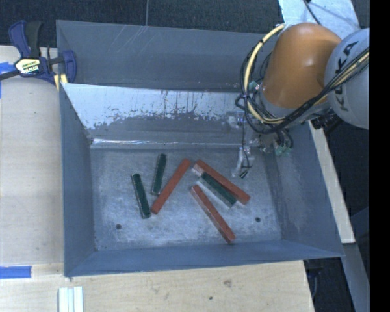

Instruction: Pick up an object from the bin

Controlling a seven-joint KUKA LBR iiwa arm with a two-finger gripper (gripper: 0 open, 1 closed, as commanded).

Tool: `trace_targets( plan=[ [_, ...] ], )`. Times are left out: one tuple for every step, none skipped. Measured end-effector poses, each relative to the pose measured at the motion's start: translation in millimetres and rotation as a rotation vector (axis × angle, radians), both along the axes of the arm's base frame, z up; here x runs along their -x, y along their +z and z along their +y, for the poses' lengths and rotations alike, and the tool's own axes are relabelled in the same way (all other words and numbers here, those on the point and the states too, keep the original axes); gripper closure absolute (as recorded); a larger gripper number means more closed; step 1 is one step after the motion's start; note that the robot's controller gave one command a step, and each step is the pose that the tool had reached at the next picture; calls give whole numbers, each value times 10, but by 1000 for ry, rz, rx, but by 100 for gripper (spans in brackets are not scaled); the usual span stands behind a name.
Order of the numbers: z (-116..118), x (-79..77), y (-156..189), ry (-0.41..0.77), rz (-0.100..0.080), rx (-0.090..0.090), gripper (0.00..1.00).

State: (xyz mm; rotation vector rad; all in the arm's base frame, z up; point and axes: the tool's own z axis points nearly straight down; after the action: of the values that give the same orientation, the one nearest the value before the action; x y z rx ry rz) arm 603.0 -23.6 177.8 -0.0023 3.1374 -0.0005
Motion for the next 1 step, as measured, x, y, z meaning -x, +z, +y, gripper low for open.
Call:
trace_targets(
  plan=[
    [308,-70,-1085,25,9,-1,0]
  ],
)
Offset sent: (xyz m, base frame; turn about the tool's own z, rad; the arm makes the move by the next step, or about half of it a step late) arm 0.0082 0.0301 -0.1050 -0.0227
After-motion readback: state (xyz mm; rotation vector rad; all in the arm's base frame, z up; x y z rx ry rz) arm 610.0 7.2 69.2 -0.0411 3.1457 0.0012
